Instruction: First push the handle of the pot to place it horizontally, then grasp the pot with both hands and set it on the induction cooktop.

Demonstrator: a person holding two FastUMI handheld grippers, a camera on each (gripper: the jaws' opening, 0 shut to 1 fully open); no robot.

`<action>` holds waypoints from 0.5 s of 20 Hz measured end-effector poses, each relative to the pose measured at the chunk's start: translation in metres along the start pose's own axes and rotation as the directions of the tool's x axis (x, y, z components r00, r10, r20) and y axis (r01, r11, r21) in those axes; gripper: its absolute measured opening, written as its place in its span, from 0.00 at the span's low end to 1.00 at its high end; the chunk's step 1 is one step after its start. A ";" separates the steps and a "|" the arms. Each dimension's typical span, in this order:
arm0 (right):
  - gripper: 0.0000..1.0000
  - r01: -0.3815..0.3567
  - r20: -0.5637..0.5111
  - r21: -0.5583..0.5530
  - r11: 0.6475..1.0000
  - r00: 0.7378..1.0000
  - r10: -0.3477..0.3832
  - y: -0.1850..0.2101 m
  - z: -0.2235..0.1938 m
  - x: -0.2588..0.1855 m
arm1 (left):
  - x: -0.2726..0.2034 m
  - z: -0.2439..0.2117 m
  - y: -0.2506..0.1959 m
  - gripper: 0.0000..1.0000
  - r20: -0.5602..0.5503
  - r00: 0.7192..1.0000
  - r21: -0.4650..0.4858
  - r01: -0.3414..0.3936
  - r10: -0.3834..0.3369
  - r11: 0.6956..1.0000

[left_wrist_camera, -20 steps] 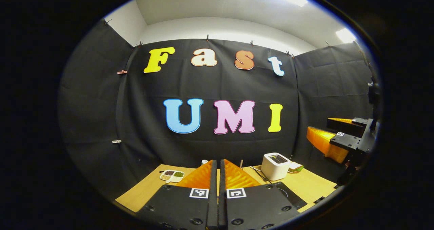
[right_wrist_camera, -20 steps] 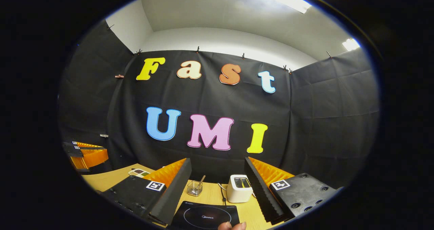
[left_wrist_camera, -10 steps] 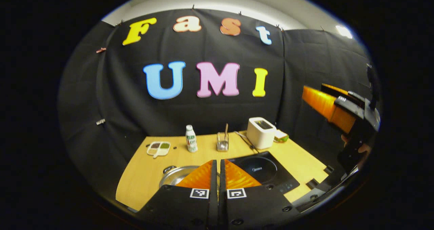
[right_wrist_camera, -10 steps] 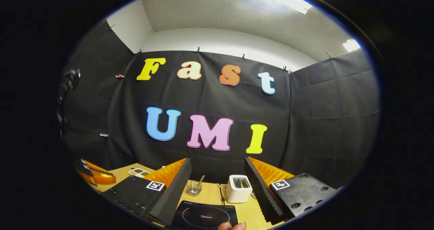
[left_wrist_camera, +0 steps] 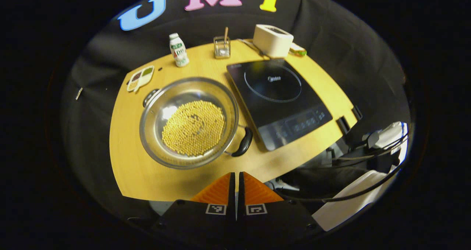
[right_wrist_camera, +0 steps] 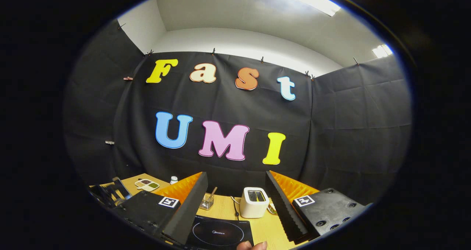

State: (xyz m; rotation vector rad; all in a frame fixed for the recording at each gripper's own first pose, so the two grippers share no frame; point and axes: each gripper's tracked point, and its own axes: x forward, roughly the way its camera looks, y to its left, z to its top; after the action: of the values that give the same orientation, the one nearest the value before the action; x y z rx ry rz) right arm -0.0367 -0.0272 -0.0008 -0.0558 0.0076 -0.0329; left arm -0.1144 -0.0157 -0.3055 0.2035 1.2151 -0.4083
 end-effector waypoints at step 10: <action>0.98 0.059 -0.058 -0.043 0.997 0.996 -0.062 -0.035 -0.028 -0.013 | 0.076 0.000 0.019 0.05 -0.128 0.992 -0.089 -0.027 0.016 0.996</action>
State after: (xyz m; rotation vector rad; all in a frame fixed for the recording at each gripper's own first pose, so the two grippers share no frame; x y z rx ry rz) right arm -0.0506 -0.0637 -0.0262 -0.0962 0.0663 -0.0950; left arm -0.0849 -0.0133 -0.3777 0.1664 1.3527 -0.3243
